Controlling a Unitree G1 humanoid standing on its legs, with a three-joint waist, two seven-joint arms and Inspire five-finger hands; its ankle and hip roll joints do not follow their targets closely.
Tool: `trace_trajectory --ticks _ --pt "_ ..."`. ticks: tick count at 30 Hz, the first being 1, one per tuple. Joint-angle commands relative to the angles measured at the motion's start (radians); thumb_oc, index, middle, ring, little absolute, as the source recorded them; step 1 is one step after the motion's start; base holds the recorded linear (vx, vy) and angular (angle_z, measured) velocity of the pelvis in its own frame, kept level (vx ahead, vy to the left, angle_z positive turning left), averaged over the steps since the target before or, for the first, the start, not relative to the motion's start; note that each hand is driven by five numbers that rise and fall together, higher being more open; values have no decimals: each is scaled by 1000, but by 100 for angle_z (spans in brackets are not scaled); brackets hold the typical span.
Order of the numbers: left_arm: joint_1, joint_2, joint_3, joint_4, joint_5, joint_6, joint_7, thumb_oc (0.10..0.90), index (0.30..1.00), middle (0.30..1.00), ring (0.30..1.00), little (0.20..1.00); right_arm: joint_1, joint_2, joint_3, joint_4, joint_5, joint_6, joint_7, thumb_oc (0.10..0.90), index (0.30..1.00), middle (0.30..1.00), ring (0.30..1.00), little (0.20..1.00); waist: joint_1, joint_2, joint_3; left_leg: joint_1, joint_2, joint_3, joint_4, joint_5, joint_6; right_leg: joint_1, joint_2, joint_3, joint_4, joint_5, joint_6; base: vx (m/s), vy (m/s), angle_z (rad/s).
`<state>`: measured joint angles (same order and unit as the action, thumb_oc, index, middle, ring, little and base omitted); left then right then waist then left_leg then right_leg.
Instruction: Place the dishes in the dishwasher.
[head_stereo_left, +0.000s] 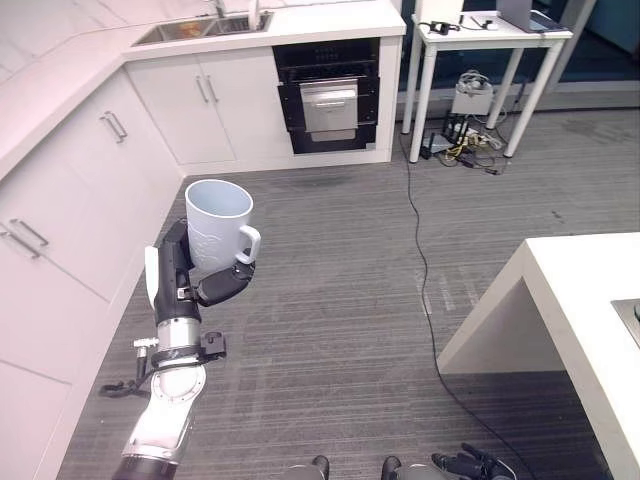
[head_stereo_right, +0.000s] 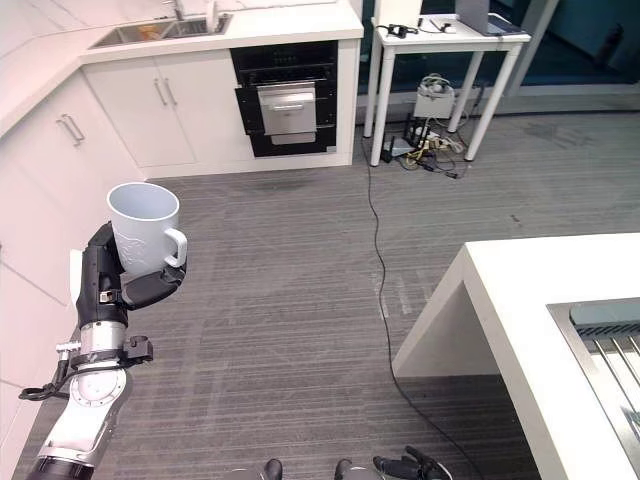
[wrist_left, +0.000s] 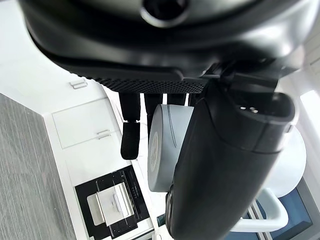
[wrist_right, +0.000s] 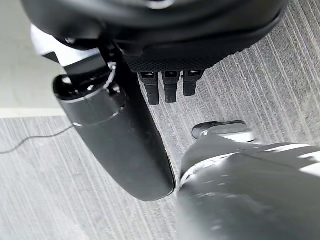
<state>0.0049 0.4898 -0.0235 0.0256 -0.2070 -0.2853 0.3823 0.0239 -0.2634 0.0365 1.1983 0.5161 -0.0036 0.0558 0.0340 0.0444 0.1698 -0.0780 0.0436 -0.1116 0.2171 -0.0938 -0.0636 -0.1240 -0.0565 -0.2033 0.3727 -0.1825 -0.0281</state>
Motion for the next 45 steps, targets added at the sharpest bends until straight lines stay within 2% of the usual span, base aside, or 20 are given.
trace_trajectory --ticks 1,2,3,4,5,6,7,9,10,11,13,18,23,33,45 --pt "-113 11 68 -107 -82 -94 -21 400 300 300 300 300 -7 -25 -4 30 39 -6 10 800 900 900 900 900 -19 -7 -17 -29 25 84 83 -81 1 81 -8 41 -73 -70 77 94 -175 7" --pt "-117 -6 62 -106 -74 -110 -15 400 300 300 300 300 -8 -26 1 34 12 -15 3 800 900 900 900 900 -26 -25 -4 -16 10 136 83 -46 15 88 -9 55 -73 -62 65 89 -156 1" --pt "-122 -9 59 -106 -72 -111 -17 400 300 300 300 300 -7 -27 0 35 14 -15 0 800 900 900 900 900 -28 -32 1 -13 8 156 83 -25 18 91 -12 55 -73 -60 62 100 -200 -3" --pt "-134 -14 52 -108 -65 -114 -23 400 300 300 300 300 -3 -30 -6 38 24 -13 -10 800 900 900 900 900 -32 -46 13 -15 8 200 83 19 22 99 -20 49 -73 -56 56 63 -122 -2" --pt "-144 -16 43 -109 -56 -114 -29 400 300 300 300 300 2 -34 -16 45 43 -11 -20 800 900 900 900 900 -39 -46 25 -26 16 231 91 38 21 108 -18 40 -73 -56 53 54 -92 10" --pt "-146 -17 42 -109 -55 -115 -28 400 300 300 300 300 3 -35 -18 46 45 -11 -19 800 900 900 900 900 -40 -45 27 -28 17 234 92 40 20 109 -17 38 -73 -56 52 109 33 39" --pt "-160 -19 22 -106 -41 -118 -28 400 300 300 300 300 11 -46 -46 67 115 -11 29 800 900 900 900 900 -49 -24 40 -55 34 248 83 55 7 124 3 21 -73 -62 52 93 72 56" --pt "-160 -18 15 -112 -36 -122 -22 400 300 300 300 300 9 -53 -49 60 86 13 28 800 900 900 900 900 -47 -10 46 -83 37 226 83 49 -2 132 19 23 -73 -70 58 122 113 45" --pt "-155 -18 13 -102 -30 -136 -15 400 300 300 300 300 19 -56 -52 63 81 13 38 800 900 900 900 900 -45 3 53 -118 36 197 83 73 -15 141 32 32 -73 -80 54 146 143 18" --pt "-156 -21 14 -97 -25 -145 -19 400 300 300 300 300 23 -59 -60 62 88 23 53 800 900 900 900 900 -46 6 52 -127 36 192 83 41 -11 144 28 32 -73 -82 58 132 150 4" --pt "-161 -21 12 -93 -13 -152 -25 400 300 300 300 300 37 -62 -72 66 91 23 100 800 900 900 900 900 -52 12 43 -138 44 196 83 12 -6 146 18 19 -73 -83 64 99 177 -19" --pt "-175 -17 19 -65 13 -184 -29 400 300 300 300 300 53 -48 -62 63 43 14 151 800 900 900 900 900 -50 21 23 -141 39 198 83 -9 -7 155 7 -8 -73 -90 72 83 110 -3" --pt "-173 -18 25 -60 27 -174 -32 400 300 300 300 300 52 -29 -36 51 23 15 159 800 900 900 900 900 -33 24 6 -132 32 207 83 -24 1 167 -8 -44 -73 -99 75 55 91 12" --pt "-139 -14 52 -64 14 -178 -46 400 300 300 300 300 27 -19 -7 22 28 49 172 800 900 900 900 900 22 5 1 -137 19 222 83 -39 17 197 -39 -104 -73 -117 88 8 43 20" --pt "-112 -3 70 -94 35 -178 -74 400 300 300 300 300 11 -15 16 10 73 74 206 800 900 900 900 900 61 -16 5 -150 -3 186 83 -43 27 185 -38 -101 -73 -108 101 -13 -5 10"
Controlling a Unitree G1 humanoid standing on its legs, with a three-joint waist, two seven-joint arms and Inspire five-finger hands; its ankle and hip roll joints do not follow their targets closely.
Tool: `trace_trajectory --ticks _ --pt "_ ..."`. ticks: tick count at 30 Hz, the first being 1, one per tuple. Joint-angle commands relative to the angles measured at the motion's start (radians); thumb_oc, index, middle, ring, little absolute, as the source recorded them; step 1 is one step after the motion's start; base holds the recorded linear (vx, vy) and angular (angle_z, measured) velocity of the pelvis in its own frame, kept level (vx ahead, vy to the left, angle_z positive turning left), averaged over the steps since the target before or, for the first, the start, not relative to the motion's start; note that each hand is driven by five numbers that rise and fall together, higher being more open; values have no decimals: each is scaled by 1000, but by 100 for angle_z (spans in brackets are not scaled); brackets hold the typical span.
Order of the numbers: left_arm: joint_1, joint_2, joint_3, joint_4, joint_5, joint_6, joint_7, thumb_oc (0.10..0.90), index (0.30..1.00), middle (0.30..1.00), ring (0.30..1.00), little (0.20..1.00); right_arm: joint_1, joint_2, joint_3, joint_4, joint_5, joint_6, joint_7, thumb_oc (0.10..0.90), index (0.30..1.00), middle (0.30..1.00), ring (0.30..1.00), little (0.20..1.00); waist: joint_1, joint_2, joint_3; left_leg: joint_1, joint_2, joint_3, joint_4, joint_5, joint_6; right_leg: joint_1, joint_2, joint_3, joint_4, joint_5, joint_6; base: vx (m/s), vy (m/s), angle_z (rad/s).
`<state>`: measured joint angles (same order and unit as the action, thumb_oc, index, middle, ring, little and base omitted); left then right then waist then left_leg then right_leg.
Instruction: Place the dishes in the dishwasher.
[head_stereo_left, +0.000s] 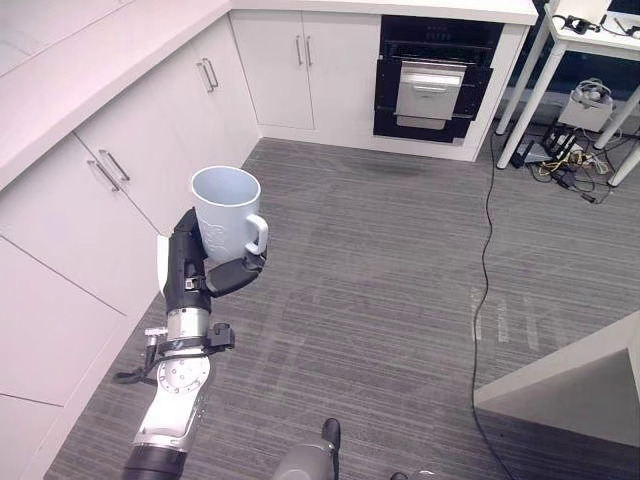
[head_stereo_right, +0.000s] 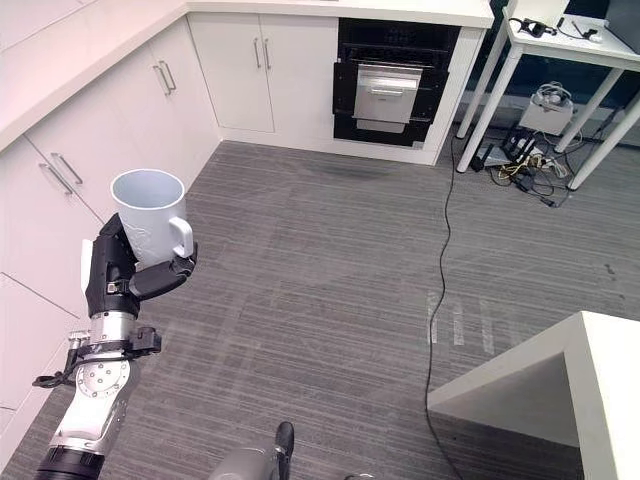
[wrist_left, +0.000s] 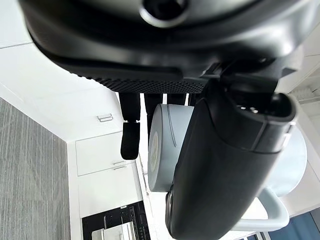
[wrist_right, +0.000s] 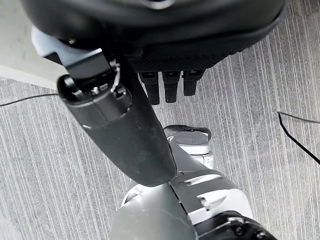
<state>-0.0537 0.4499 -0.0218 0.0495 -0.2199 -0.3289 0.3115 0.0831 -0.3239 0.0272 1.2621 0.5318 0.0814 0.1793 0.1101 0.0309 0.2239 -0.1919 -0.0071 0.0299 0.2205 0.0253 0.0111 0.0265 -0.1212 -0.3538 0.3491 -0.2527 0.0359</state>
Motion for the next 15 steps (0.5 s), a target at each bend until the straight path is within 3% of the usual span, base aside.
trace_trajectory --ticks 1,4,5,8,13,15 --pt "-50 38 69 -117 48 -137 -4 400 300 300 300 300 -49 46 28 -56 59 -8 87 800 900 900 900 900 -14 -3 -50 -35 45 40 79 -163 -47 32 27 52 -49 -37 38 0 0 0" --pt "-47 39 71 -118 48 -141 -11 400 300 300 300 300 -50 46 30 -59 60 4 93 800 900 900 900 900 -15 -3 -51 -33 42 34 79 -165 -47 26 27 58 -49 -33 39 -2 0 -1" --pt "-103 43 -50 -158 -97 -11 -105 400 300 300 300 300 -54 18 -23 -5 72 14 129 800 900 900 900 900 -165 12 -61 121 72 76 79 -236 -48 -93 23 190 -49 62 66 0 0 0" --pt "-118 25 -66 -118 -100 -46 -97 400 300 300 300 300 -43 45 13 -2 -24 -15 170 800 900 900 900 900 -180 16 -67 128 75 74 79 -232 -51 -81 41 195 -49 46 50 73 -41 22" --pt "-142 9 -80 -104 -84 -49 -88 400 300 300 300 300 -56 27 34 21 -3 -2 122 800 900 900 900 900 -174 -7 -46 165 50 107 79 -206 -45 -64 27 209 -49 42 31 67 -9 -18" --pt "-148 2 -88 -104 -87 -39 -89 400 300 300 300 300 -66 13 25 29 12 -21 96 800 900 900 900 900 -164 -12 -30 145 54 118 79 -171 -50 -47 26 201 -49 43 23 108 90 -8"
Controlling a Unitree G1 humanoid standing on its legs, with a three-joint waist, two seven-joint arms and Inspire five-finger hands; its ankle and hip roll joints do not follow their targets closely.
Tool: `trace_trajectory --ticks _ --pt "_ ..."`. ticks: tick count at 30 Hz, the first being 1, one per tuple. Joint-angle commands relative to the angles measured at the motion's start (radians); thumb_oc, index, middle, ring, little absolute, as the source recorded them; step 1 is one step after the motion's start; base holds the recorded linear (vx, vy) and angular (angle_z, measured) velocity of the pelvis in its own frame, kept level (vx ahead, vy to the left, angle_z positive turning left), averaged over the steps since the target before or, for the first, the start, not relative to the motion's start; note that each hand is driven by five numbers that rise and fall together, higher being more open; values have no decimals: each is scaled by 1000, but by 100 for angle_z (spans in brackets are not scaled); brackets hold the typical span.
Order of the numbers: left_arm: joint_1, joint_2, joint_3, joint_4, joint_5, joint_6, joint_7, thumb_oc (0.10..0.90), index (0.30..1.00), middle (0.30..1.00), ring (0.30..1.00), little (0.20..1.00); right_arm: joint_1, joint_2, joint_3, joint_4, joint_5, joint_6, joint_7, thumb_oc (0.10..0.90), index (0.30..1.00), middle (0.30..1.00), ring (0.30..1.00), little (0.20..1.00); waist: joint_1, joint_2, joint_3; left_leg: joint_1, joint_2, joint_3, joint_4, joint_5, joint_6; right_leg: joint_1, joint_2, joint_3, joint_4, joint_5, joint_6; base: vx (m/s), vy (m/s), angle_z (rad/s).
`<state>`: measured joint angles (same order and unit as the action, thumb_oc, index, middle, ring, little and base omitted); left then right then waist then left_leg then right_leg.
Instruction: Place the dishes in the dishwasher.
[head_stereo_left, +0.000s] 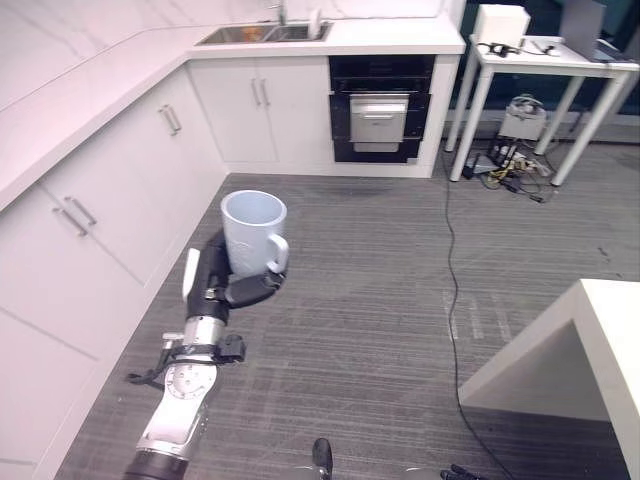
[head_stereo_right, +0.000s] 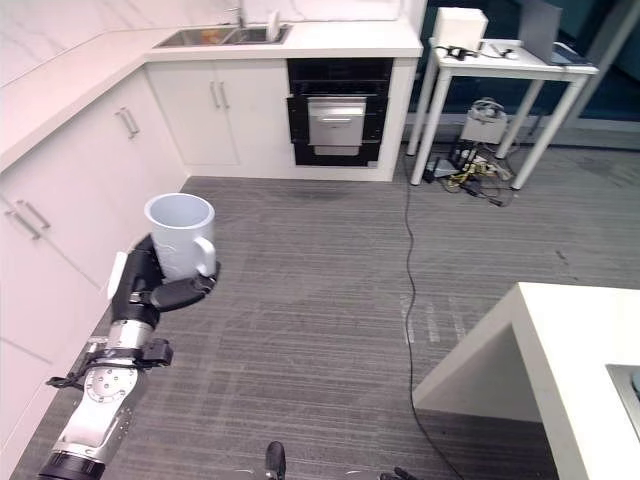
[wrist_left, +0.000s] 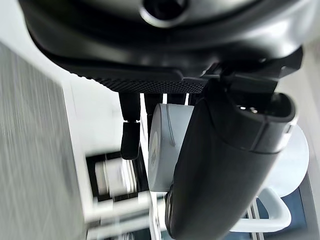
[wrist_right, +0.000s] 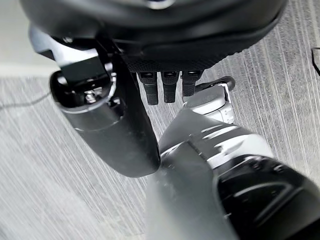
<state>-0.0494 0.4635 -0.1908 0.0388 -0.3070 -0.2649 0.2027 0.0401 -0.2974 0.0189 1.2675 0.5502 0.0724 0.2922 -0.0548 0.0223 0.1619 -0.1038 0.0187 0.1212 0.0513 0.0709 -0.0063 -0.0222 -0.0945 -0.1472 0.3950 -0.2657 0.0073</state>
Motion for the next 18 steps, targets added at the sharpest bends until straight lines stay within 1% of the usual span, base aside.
trace_trajectory --ticks 1,3,5,6,7,8,9,11,13,14,15,16,17,18 --pt "-149 -12 80 -90 -6 -105 21 400 300 300 300 300 -26 -19 29 25 -1 -21 -27 800 900 900 900 900 1 5 37 41 37 28 249 -222 -35 6 7 -13 -95 54 52 144 189 10" --pt "-139 -12 81 -89 -21 -111 28 400 300 300 300 300 -33 -28 21 17 -4 -28 -50 800 900 900 900 900 3 28 46 -13 63 20 249 -196 -54 18 25 -28 -95 42 53 166 231 27" --pt "-135 -14 80 -77 -26 -129 27 400 300 300 300 300 -31 -33 16 7 -15 -37 -65 800 900 900 900 900 8 46 55 -87 103 30 249 -150 -78 42 36 -50 -95 22 51 193 252 35" --pt "-134 -18 82 -69 -21 -142 20 400 300 300 300 300 -27 -36 13 0 -16 -37 -66 800 900 900 900 900 11 52 58 -123 125 38 249 -129 -88 56 38 -64 -95 9 49 219 286 34" --pt "-133 -20 87 -61 -17 -152 10 400 300 300 300 300 -24 -37 10 -4 -20 -36 -65 800 900 900 900 900 14 54 57 -142 139 53 249 -119 -92 68 34 -78 -95 -1 49 216 289 29" --pt "-132 -22 90 -55 -12 -161 1 400 300 300 300 300 -22 -33 6 -10 -35 -35 -74 800 900 900 900 900 13 54 55 -141 148 80 249 -123 -90 81 27 -88 -95 -12 54 338 447 20" --pt "-129 -22 90 -33 4 -179 -4 400 300 300 300 300 -24 -32 7 -9 -42 -44 -89 800 900 900 900 900 20 49 51 -131 136 93 249 -137 -78 110 14 -91 -95 -24 59 336 429 11" --pt "-132 -21 84 -22 9 -184 -3 400 300 300 300 300 -27 -26 6 -5 -26 -46 -92 800 900 900 900 900 30 46 47 -128 113 75 249 -149 -63 135 17 -80 -95 -31 61 299 333 -5" --pt "-142 -18 75 -19 37 -180 -11 400 300 300 300 300 -24 -5 2 -10 5 -68 -108 800 900 900 900 900 39 41 38 -111 65 52 249 -187 -24 181 35 -76 -95 -46 56 322 303 -19" --pt "-146 -17 73 -19 42 -175 -17 400 300 300 300 300 -22 2 1 -17 8 -76 -114 800 900 900 900 900 39 42 35 -104 52 46 249 -196 -12 195 44 -80 -95 -28 59 296 298 -8" --pt "-155 -13 68 -20 46 -166 -27 400 300 300 300 300 -18 16 -2 -33 8 -92 -129 800 900 900 900 900 32 46 35 -86 33 30 249 -214 12 193 51 -88 -61 48 82 227 297 13" --pt "-165 -9 62 -22 49 -158 -28 400 300 300 300 300 -17 21 -3 -45 15 -103 -136 800 900 900 900 900 25 45 39 -75 17 23 249 -226 31 159 43 -81 29 92 102 195 335 28" --pt "-177 -5 54 -18 55 -157 -27 400 300 300 300 300 -17 26 -5 -56 29 -115 -136 800 900 900 900 900 21 43 42 -64 -3 16 249 -240 51 101 32 -72 160 142 129 143 300 48" --pt "-187 -1 45 -16 63 -153 -21 400 300 300 300 300 -18 30 -5 -74 41 -126 -137 800 900 900 900 900 17 40 48 -50 -20 12 249 -252 66 56 32 -66 257 179 149 145 268 45"
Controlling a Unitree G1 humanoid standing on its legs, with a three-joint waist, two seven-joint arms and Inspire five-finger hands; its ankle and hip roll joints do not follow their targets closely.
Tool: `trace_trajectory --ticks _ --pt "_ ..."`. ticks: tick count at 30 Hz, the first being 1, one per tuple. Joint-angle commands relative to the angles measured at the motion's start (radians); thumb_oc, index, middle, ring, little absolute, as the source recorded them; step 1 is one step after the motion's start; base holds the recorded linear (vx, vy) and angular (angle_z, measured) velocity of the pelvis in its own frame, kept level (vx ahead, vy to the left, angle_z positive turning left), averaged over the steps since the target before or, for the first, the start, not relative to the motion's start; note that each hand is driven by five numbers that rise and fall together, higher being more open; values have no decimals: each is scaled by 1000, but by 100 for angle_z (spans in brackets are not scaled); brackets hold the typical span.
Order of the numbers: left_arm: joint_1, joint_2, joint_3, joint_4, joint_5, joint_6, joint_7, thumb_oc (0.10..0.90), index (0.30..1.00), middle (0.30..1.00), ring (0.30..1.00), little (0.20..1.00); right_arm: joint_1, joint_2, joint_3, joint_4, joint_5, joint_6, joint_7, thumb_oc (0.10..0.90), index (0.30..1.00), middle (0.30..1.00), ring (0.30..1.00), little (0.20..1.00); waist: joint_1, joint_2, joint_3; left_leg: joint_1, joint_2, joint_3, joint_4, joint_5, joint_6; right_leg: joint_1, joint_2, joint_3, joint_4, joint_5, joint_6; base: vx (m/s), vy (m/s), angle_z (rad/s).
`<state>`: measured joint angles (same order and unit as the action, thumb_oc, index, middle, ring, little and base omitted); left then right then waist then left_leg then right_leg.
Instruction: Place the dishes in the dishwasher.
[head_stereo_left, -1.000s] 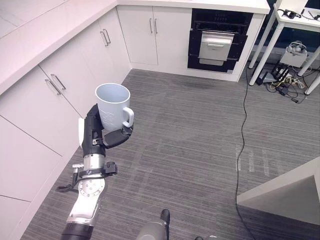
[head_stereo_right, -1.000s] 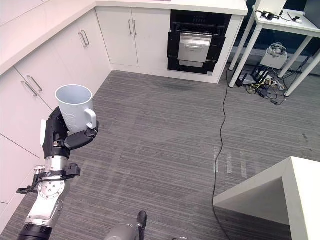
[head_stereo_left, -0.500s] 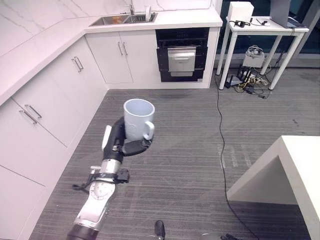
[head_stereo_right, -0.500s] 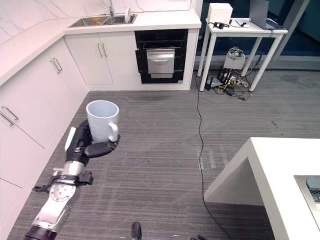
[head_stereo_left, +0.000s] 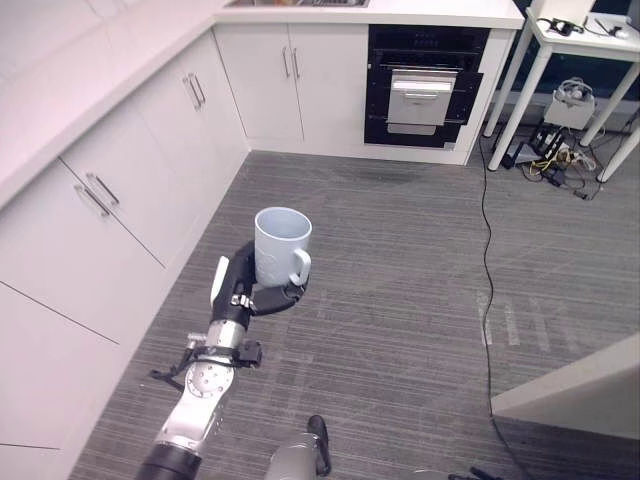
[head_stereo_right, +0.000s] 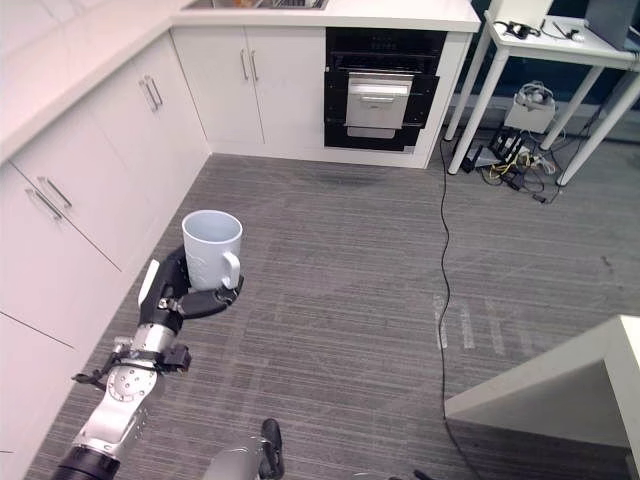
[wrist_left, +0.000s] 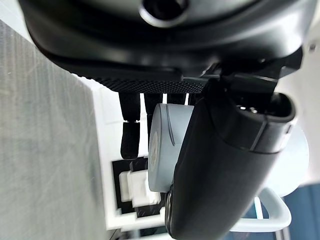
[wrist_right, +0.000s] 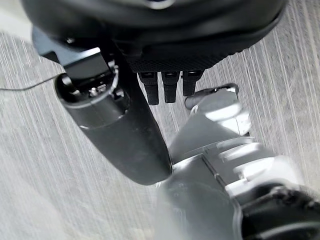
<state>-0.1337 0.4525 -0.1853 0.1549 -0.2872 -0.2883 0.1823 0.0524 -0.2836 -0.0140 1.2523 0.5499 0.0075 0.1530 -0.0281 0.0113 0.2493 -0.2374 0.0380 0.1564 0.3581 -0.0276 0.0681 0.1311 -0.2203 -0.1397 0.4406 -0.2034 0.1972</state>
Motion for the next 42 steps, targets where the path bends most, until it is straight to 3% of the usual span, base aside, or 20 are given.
trace_trajectory --ticks 1,3,5,7,10,12,15,18,20,22,23,24,25,28,29,32,35,36,39,42 --pt "-105 13 37 -129 48 -131 5 400 300 300 300 300 -32 18 27 -74 37 -60 1 800 900 900 900 900 -10 54 -38 91 -41 -22 -58 -158 -2 -125 159 -87 264 152 -29 186 192 57" --pt "-106 15 33 -121 54 -136 13 400 300 300 300 300 -39 20 28 -90 24 -60 -2 800 900 900 900 900 -9 49 -33 109 -48 -13 -58 -169 5 -158 135 -100 324 161 -24 147 118 23" --pt "-111 18 15 -110 61 -146 27 400 300 300 300 300 -50 11 43 -101 51 -73 1 800 900 900 900 900 -31 46 -24 148 -58 -21 -58 -185 7 -223 188 -86 252 140 -48 231 18 -18" --pt "-114 20 8 -117 70 -135 16 400 300 300 300 300 -52 10 38 -124 107 -88 0 800 900 900 900 900 -46 45 -17 182 -61 -40 -58 -203 5 -247 184 -102 114 137 -68 268 -96 12" --pt "-118 22 7 -132 86 -106 0 400 300 300 300 300 -55 8 19 -146 148 -119 21 800 900 900 900 900 -62 18 -12 222 -71 -59 -58 -246 1 -293 106 -95 -141 198 -48 271 -194 40" --pt "-116 32 3 -139 92 -106 -6 400 300 300 300 300 -61 13 -1 -156 156 -135 35 800 900 900 900 900 -68 -13 -12 250 -93 -60 -58 -285 1 -370 25 -34 -141 240 -7 308 -243 21" --pt "-97 49 2 -143 91 -125 -24 400 300 300 300 300 -75 17 -14 -187 147 -115 28 800 900 900 900 900 -62 -23 -16 286 -85 -38 -58 -317 -1 -410 -21 -9 -141 278 19 276 -207 22" --pt "-73 48 4 -153 102 -141 -31 400 300 300 300 300 -87 12 0 -200 160 -80 7 800 900 900 900 900 -56 -26 -32 323 -68 -15 -58 -321 -6 -375 -7 -30 -141 237 9 399 -334 -12" --pt "-63 37 -4 -164 94 -130 -30 400 300 300 300 300 -93 15 17 -177 173 -69 -19 800 900 900 900 900 -71 -17 -51 392 -38 -20 -58 -322 -24 -342 39 -8 -141 196 -26 550 -450 -16" --pt "-48 29 -8 -183 100 -122 -26 400 300 300 300 300 -101 5 35 -148 165 -75 -13 800 900 900 900 900 -65 -3 -60 445 -6 -25 -58 -186 -74 -294 87 -10 -141 144 -82 405 -343 -1" --pt "-48 29 -8 -183 100 -122 -26 400 300 300 300 300 -101 5 35 -148 165 -75 -13 800 900 900 900 900 -65 -3 -60 445 -6 -25 -58 -186 -74 -294 87 -10 -141 144 -82 412 -430 -16" --pt "-47 19 -8 -196 103 -107 0 400 300 300 300 300 -107 -11 56 -122 164 -87 -2 800 900 900 900 900 -57 7 -68 429 26 -48 79 0 -138 -250 129 -23 -141 97 -142 408 -469 -31" --pt "-42 17 1 -202 92 -107 2 400 300 300 300 300 -108 -25 65 -98 174 -100 10 800 900 900 900 900 -49 11 -60 355 31 -67 275 68 -161 -214 152 -29 -141 73 -175 441 -514 -31" --pt "-37 18 15 -213 75 -100 -13 400 300 300 300 300 -115 -39 66 -74 189 -110 14 800 900 900 900 900 -37 0 -49 224 58 -76 488 108 -155 -171 161 -31 -141 45 -216 174 -220 -58" --pt "-36 19 20 -213 71 -99 -22 400 300 300 300 300 -114 -45 59 -66 192 -113 21 800 900 900 900 900 -33 6 -38 169 57 -86 514 83 -138 -144 176 -20 -141 33 -221 260 -96 -92" --pt "-29 28 31 -201 53 -109 -13 400 300 300 300 300 -131 -48 48 -51 136 -123 34 800 900 900 900 900 -18 14 -22 134 -1 -38 214 5 -85 -95 202 33 -141 0 -205 276 54 -72" --pt "-30 34 32 -198 42 -114 -7 400 300 300 300 300 -132 -48 49 -52 130 -121 30 800 900 900 900 900 -12 13 -22 130 -23 -37 85 15 -85 -93 208 49 -141 -7 -195 168 87 -77" --pt "-29 42 37 -189 24 -121 2 400 300 300 300 300 -128 -52 57 -56 113 -113 28 800 900 900 900 900 2 30 -18 77 -50 -84 -58 3 -98 -73 241 80 -141 -29 -178 311 167 -70" --pt "-14 38 64 -172 10 -137 -4 400 300 300 300 300 -112 -55 87 -72 74 -102 27 800 900 900 900 900 15 61 -22 -74 6 -121 -58 22 -139 -28 285 101 -141 -69 -167 408 186 -85" --pt "-5 21 81 -141 4 -159 -20 400 300 300 300 300 -102 -57 95 -82 56 -89 19 800 900 900 900 900 13 62 -28 -89 39 -91 -58 35 -142 -7 284 100 -141 -90 -166 345 174 -72"
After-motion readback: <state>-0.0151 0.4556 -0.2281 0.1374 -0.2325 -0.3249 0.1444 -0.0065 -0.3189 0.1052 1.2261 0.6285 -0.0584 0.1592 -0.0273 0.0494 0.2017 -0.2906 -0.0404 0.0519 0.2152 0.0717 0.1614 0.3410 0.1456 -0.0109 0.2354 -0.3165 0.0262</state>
